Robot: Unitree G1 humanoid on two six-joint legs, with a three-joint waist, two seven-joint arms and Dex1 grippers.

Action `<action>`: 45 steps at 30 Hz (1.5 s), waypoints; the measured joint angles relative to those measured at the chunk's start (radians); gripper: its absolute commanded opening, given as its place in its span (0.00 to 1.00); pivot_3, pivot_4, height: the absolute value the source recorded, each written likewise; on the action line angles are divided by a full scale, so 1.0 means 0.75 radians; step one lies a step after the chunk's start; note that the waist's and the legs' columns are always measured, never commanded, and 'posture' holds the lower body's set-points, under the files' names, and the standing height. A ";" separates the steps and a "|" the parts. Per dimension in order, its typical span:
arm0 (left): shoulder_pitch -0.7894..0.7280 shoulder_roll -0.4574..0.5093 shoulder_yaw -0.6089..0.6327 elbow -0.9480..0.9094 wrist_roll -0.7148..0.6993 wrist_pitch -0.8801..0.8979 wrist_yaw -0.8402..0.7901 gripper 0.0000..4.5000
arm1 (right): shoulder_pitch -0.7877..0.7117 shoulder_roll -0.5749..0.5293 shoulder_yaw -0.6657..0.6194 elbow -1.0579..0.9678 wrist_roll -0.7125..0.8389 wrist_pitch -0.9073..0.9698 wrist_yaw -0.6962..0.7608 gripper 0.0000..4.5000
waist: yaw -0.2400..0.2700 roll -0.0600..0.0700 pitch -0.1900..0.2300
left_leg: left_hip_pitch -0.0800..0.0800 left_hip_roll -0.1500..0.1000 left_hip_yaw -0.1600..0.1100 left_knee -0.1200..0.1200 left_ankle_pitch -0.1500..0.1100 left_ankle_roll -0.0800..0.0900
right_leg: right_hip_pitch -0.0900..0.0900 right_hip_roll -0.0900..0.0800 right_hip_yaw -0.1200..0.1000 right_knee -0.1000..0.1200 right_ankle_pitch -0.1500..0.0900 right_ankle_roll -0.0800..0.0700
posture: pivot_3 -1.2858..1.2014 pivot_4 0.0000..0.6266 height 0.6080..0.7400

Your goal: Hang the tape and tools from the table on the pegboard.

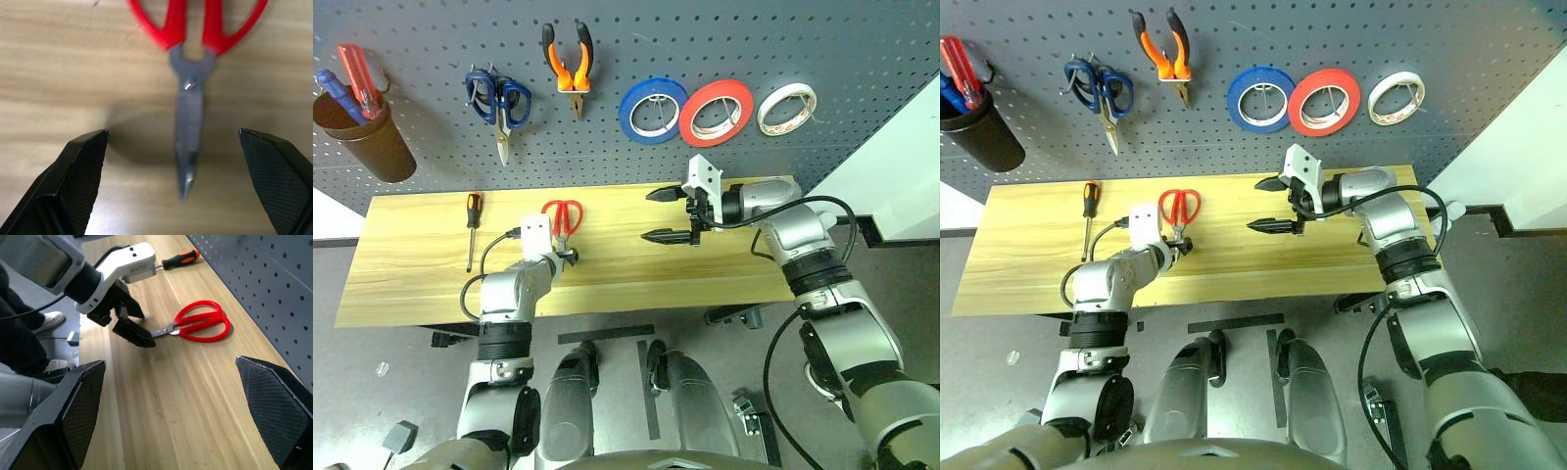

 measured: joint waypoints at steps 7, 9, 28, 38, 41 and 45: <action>-0.148 -0.002 0.041 0.180 0.024 -0.057 0.031 1.00 | 0.045 -0.028 -0.003 -0.034 -0.018 0.043 -0.047 1.00 | -0.021 0.003 0.020 | 0.000 -0.001 0.001 0.000 0.000 0.000 | 0.000 -0.001 0.000 0.000 0.000 0.001 | 0.48 0.69 1.00; -0.183 -0.007 0.073 0.222 0.027 -0.058 0.061 1.00 | 0.045 -0.029 -0.003 -0.047 -0.021 0.048 -0.059 1.00 | -0.035 0.003 0.020 | 0.000 -0.001 0.000 0.000 0.000 0.000 | 0.000 -0.001 0.000 0.000 0.000 0.002 | 0.48 0.69 1.00; -0.260 -0.074 0.266 0.213 0.036 0.145 0.302 0.43 | 0.047 -0.032 -0.003 -0.034 -0.072 0.007 -0.147 1.00 | -0.075 0.003 0.020 | 0.002 -0.001 0.001 -0.004 0.000 -0.001 | 0.000 -0.001 0.000 -0.002 0.000 0.001 | 0.48 0.66 1.00; -0.246 0.001 0.246 0.240 0.038 0.129 0.232 0.07 | 0.071 -0.040 -0.017 -0.032 -0.090 -0.042 -0.191 1.00 | -0.076 0.003 0.019 | 0.003 -0.001 -0.001 -0.005 -0.001 -0.002 | 0.000 0.000 0.000 -0.002 -0.001 0.001 | 0.48 0.63 1.00; -0.245 0.003 0.246 0.238 0.037 0.122 0.211 0.07 | 0.095 -0.041 -0.018 -0.034 -0.090 -0.042 -0.195 1.00 | -0.076 0.003 0.019 | 0.003 -0.001 -0.001 -0.005 -0.001 -0.002 | 0.000 0.000 0.000 -0.003 -0.001 0.001 | 0.48 0.60 1.00; -0.200 0.017 0.241 0.153 0.027 0.166 0.168 0.07 | 0.101 -0.049 -0.024 -0.042 -0.083 -0.040 -0.179 1.00 | -0.078 0.004 0.019 | 0.002 -0.001 -0.001 -0.005 -0.001 -0.002 | 0.000 0.001 0.000 -0.004 0.000 0.002 | 0.49 0.55 1.00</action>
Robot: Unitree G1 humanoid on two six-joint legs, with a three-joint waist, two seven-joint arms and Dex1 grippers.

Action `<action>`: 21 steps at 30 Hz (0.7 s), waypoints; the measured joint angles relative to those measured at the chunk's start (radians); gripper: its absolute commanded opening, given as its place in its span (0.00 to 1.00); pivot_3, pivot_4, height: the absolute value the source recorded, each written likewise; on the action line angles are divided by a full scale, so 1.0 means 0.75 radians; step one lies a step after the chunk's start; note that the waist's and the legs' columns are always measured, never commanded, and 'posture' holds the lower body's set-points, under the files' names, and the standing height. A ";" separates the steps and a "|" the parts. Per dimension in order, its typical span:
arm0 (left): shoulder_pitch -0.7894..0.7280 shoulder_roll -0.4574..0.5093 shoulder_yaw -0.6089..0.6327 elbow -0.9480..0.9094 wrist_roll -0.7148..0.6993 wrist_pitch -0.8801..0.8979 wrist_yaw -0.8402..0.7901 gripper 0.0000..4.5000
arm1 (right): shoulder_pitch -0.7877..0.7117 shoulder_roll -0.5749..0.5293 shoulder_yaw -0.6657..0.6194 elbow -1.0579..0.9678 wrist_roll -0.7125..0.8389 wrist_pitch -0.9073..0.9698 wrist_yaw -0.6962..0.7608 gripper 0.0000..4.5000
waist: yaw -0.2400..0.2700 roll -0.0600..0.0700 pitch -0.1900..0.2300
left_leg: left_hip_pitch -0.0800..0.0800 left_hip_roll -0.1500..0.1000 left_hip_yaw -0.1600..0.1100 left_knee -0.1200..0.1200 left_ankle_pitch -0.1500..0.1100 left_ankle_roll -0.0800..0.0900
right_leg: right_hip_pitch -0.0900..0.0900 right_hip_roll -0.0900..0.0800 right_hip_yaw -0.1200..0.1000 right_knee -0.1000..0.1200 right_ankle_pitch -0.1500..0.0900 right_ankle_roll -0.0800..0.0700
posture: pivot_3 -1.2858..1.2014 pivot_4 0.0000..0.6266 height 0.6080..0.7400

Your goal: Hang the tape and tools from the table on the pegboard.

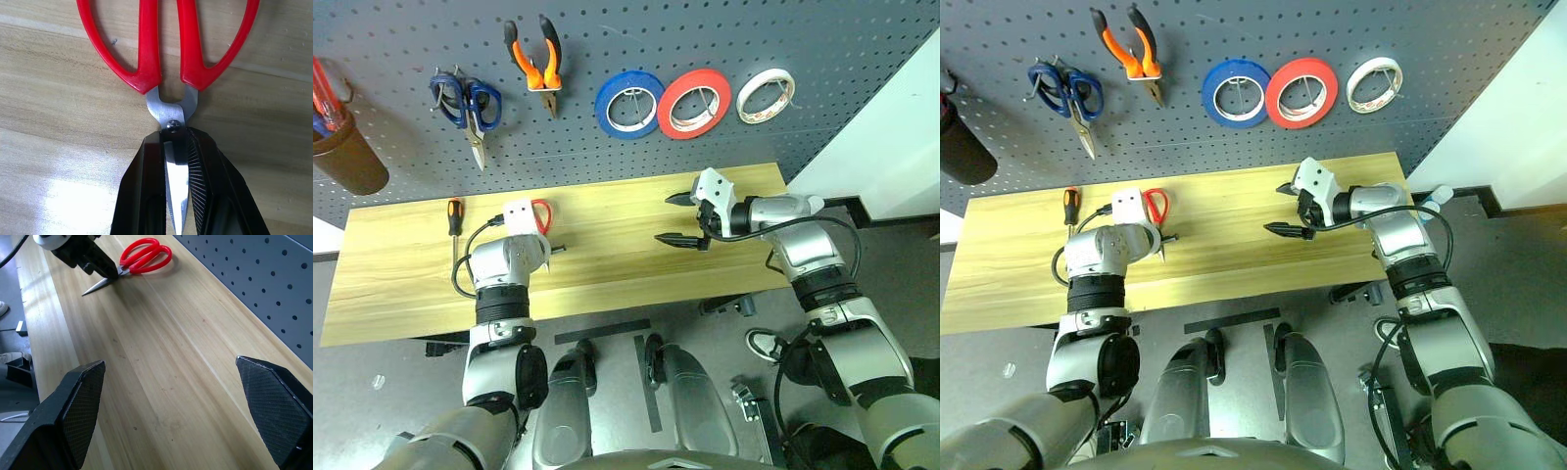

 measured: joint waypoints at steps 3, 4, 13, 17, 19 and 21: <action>0.058 0.014 -0.010 -0.115 -0.002 0.090 -0.030 0.07 | -0.009 -0.006 -0.034 -0.022 0.043 0.042 0.053 1.00 | 0.001 0.000 0.000 | -0.003 0.000 0.000 -0.001 0.000 0.001 | -0.002 0.001 0.000 -0.001 0.002 0.004 | 0.50 0.50 1.00; 0.080 0.018 -0.010 -0.166 -0.002 0.138 -0.031 0.07 | -0.016 -0.005 -0.047 -0.041 0.072 0.070 0.078 1.00 | 0.001 0.000 0.000 | -0.005 0.000 0.001 -0.001 0.000 0.001 | -0.004 0.001 0.000 -0.002 0.002 0.004 | 0.50 0.50 1.00; 0.445 0.199 -0.192 -0.719 0.000 0.241 -0.215 0.07 | -0.085 0.005 -0.111 -0.153 0.221 0.204 0.221 1.00 | 0.019 -0.003 -0.004 | -0.009 0.000 0.003 0.000 0.000 -0.001 | -0.005 0.001 -0.002 -0.005 0.003 0.004 | 0.52 0.40 1.00; 0.661 0.300 -0.287 -0.974 -0.019 0.147 -0.355 0.07 | -0.108 0.014 -0.111 -0.150 0.219 0.178 0.241 1.00 | 0.017 -0.009 -0.012 | -0.013 0.000 0.002 0.000 -0.002 -0.003 | -0.008 -0.001 -0.001 -0.008 0.003 0.004 | 0.53 0.36 1.00; 0.729 0.320 -0.287 -1.071 -0.040 0.077 -0.423 0.07 | -0.121 0.021 -0.110 -0.148 0.219 0.163 0.251 1.00 | 0.021 -0.010 -0.018 | -0.017 -0.001 0.002 0.001 -0.001 -0.003 | -0.011 -0.001 -0.002 -0.008 0.004 0.004 | 0.53 0.35 1.00; 0.792 0.353 -0.287 -1.129 -0.057 -0.002 -0.490 0.07 | -0.138 0.024 -0.110 -0.148 0.220 0.160 0.262 1.00 | 0.027 -0.011 -0.030 | -0.024 -0.001 0.002 0.001 0.000 0.000 | -0.019 0.000 -0.002 -0.006 0.006 0.007 | 0.53 0.34 1.00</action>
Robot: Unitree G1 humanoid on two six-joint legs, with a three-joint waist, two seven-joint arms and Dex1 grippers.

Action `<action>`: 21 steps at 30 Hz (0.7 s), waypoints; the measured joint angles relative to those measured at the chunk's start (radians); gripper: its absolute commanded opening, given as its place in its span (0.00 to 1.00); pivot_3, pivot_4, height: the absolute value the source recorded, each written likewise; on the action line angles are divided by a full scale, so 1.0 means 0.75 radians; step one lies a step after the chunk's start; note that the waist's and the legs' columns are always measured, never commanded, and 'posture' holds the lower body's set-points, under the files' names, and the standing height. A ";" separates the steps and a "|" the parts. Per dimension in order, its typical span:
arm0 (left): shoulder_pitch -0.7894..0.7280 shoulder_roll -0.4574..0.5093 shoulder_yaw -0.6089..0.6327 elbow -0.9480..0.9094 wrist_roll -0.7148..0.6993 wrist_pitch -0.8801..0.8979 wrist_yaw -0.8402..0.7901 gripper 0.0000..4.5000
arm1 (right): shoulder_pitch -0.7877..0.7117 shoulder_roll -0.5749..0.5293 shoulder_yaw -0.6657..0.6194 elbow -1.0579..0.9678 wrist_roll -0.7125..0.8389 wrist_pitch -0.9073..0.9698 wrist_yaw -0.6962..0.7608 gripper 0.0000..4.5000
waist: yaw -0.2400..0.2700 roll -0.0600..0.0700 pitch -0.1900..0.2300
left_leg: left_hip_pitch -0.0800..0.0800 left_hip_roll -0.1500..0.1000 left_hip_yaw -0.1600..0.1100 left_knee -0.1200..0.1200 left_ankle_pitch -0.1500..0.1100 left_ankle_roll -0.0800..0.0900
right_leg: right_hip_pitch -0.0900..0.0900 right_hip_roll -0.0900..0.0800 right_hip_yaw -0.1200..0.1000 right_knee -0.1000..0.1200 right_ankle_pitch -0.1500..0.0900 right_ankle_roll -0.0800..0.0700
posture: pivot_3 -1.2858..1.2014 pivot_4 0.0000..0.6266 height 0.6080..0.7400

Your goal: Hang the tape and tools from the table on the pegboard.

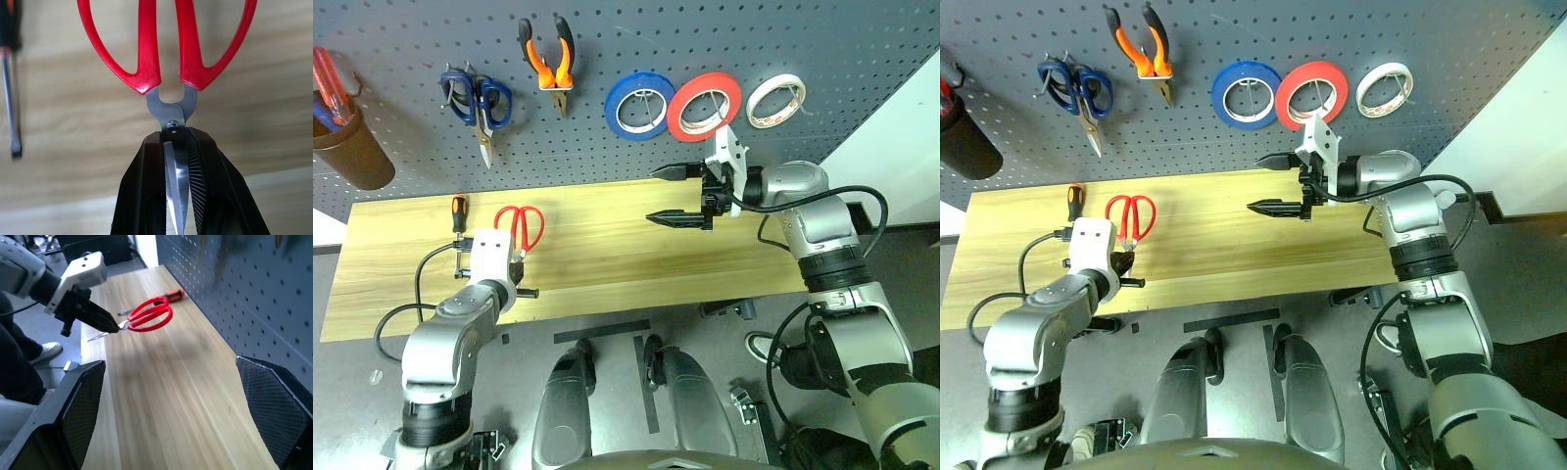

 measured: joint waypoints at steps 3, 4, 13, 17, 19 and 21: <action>0.135 0.098 -0.035 -0.022 0.015 -0.203 -0.109 0.07 | -0.015 -0.002 -0.008 -0.001 0.012 0.006 0.017 1.00 | 0.009 0.001 -0.012 | -0.001 0.001 0.002 0.000 0.000 0.000 | -0.003 0.001 0.000 0.000 0.000 0.000 | 0.53 0.32 1.00; 0.180 0.106 -0.035 -0.029 0.017 -0.262 -0.137 0.07 | -0.016 -0.002 -0.009 -0.002 0.018 0.011 0.027 1.00 | 0.013 0.000 -0.015 | -0.001 0.001 0.002 0.000 0.000 0.000 | -0.003 0.001 0.000 0.000 0.000 0.000 | 0.53 0.32 1.00; 0.375 0.073 -0.022 -0.042 0.058 -0.793 -0.269 0.07 | -0.043 -0.011 -0.027 -0.028 0.099 0.094 0.095 1.00 | 0.022 0.000 -0.042 | -0.004 0.001 0.003 0.004 -0.002 -0.003 | -0.002 0.000 0.001 -0.005 0.005 -0.003 | 0.53 0.30 1.00; 0.298 0.004 0.032 0.020 0.061 -0.974 -0.232 0.07 | -0.046 -0.030 -0.039 -0.033 0.120 0.117 0.112 1.00 | 0.022 -0.001 -0.061 | -0.003 0.002 0.002 0.004 0.000 0.000 | -0.001 0.002 0.000 -0.005 0.006 -0.001 | 0.53 0.29 1.00; 0.282 0.004 0.047 0.038 0.063 -1.028 -0.232 0.07 | -0.046 -0.036 -0.040 -0.033 0.121 0.123 0.118 1.00 | 0.020 0.000 -0.068 | -0.003 0.002 0.003 0.005 0.000 0.000 | -0.001 0.002 0.001 -0.004 0.007 -0.001 | 0.53 0.28 1.00; 0.269 0.008 0.048 0.070 0.075 -1.100 -0.246 0.07 | -0.046 -0.039 -0.043 -0.033 0.122 0.118 0.126 1.00 | 0.019 0.001 -0.076 | -0.002 0.002 0.003 0.005 0.001 0.001 | -0.001 0.003 0.001 -0.003 0.007 0.000 | 0.53 0.28 1.00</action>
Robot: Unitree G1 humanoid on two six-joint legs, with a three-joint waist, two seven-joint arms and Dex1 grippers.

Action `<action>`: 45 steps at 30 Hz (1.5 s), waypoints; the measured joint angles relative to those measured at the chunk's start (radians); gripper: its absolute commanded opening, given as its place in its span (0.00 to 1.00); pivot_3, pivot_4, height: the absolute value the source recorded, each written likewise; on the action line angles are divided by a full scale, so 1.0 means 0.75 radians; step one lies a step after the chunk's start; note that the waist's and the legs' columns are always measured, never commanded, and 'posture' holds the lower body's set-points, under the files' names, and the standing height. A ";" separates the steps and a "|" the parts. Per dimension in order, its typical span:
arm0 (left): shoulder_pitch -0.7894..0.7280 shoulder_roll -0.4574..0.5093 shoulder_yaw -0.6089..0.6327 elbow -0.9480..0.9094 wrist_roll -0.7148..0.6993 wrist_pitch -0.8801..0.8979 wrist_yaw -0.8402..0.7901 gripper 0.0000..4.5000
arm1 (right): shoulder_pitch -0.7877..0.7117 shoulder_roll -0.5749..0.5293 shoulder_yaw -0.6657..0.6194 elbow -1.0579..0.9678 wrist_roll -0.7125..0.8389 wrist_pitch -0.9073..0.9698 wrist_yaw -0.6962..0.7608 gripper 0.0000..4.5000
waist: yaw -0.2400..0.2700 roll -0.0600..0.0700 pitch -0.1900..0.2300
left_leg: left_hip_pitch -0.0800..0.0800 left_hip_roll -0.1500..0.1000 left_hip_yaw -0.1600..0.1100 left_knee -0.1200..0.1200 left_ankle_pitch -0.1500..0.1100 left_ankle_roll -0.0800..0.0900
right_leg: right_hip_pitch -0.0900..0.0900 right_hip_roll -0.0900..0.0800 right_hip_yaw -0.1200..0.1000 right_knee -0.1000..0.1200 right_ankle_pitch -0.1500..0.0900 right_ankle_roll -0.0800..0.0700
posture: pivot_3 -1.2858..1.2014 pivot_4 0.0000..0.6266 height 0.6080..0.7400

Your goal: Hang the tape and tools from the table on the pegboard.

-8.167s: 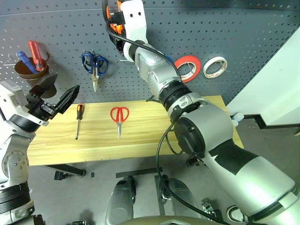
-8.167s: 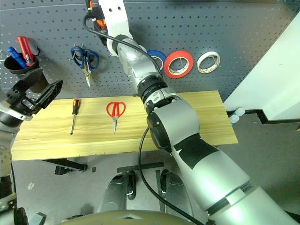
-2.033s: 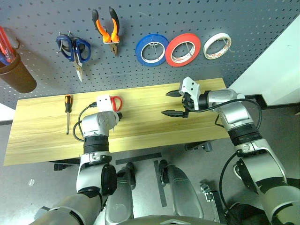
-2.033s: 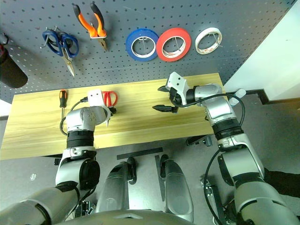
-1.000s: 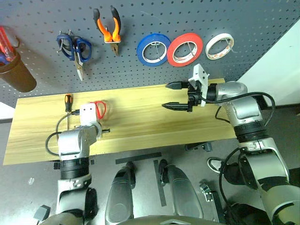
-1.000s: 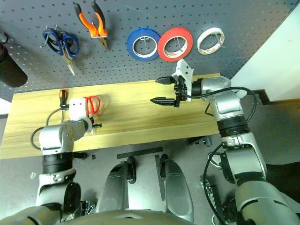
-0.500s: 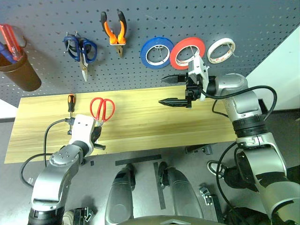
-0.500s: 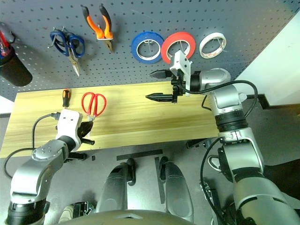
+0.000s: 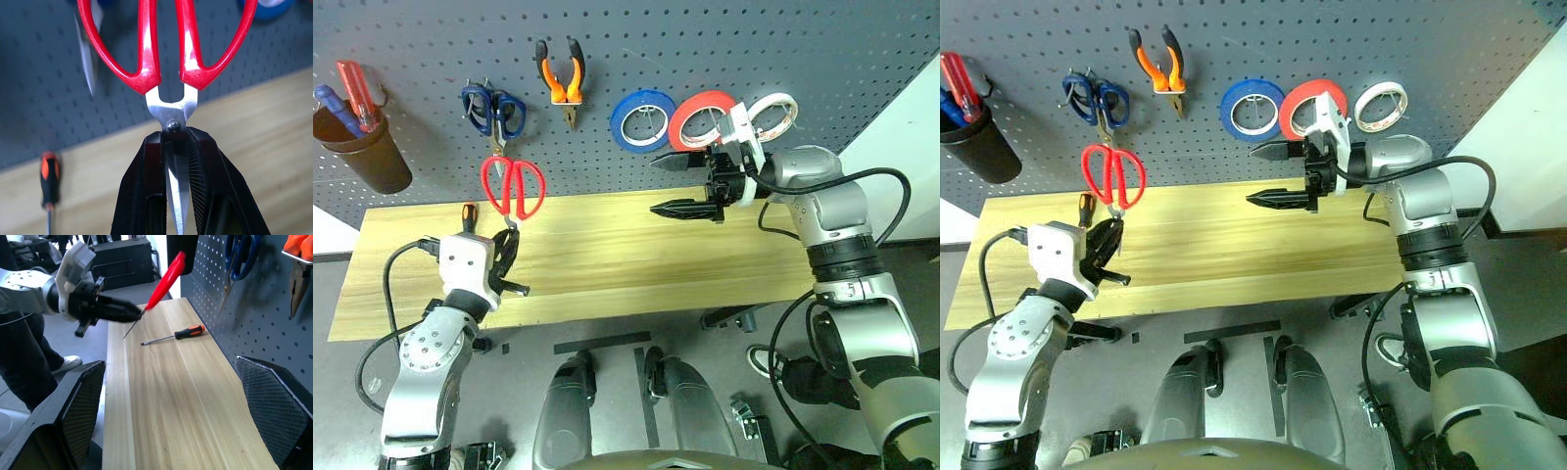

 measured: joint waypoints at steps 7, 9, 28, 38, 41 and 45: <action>-0.010 -0.005 0.009 0.034 0.012 -0.204 -0.035 0.07 | -0.038 0.000 -0.018 0.012 0.010 -0.015 0.036 1.00 | 0.002 0.000 -0.013 | 0.000 0.001 0.000 0.005 0.000 0.000 | 0.001 0.000 0.000 0.003 0.002 0.000 | 0.53 0.26 1.00; -0.020 -0.011 0.008 0.034 0.033 -0.247 -0.025 0.07 | -0.056 0.000 -0.023 0.034 0.010 -0.026 0.043 1.00 | 0.002 0.000 -0.022 | 0.001 0.001 0.000 0.006 0.000 0.000 | 0.002 0.000 0.000 0.003 0.002 0.000 | 0.54 0.25 1.00; -0.350 -0.123 -0.006 0.241 0.133 -0.109 0.203 0.07 | -0.079 0.023 -0.022 0.085 -0.017 -0.058 0.018 1.00 | 0.002 0.001 -0.037 | 0.010 0.003 -0.002 0.017 0.000 0.000 | 0.016 0.002 0.000 0.004 0.007 -0.001 | 0.53 0.28 1.00; -0.467 -0.124 -0.021 0.376 0.142 -0.048 0.213 0.07 | -0.076 0.022 -0.022 0.084 -0.028 -0.064 -0.011 1.00 | 0.003 0.001 -0.037 | 0.016 0.003 -0.003 0.016 -0.002 -0.003 | 0.023 0.002 -0.001 0.004 0.006 -0.003 | 0.52 0.27 1.00; -0.533 -0.123 -0.021 0.459 0.142 -0.046 0.213 0.07 | -0.075 0.020 -0.022 0.083 -0.033 -0.075 -0.022 1.00 | 0.001 0.001 -0.037 | 0.017 0.002 -0.002 0.016 -0.002 -0.003 | 0.024 0.002 -0.001 0.004 0.007 -0.003 | 0.52 0.27 1.00; -0.618 -0.115 -0.020 0.584 0.142 -0.044 0.212 0.07 | -0.059 0.017 -0.022 0.080 -0.040 -0.083 -0.033 1.00 | 0.001 0.001 -0.037 | 0.017 0.002 -0.002 0.016 0.000 0.000 | 0.024 0.002 -0.001 0.004 0.007 -0.002 | 0.52 0.27 1.00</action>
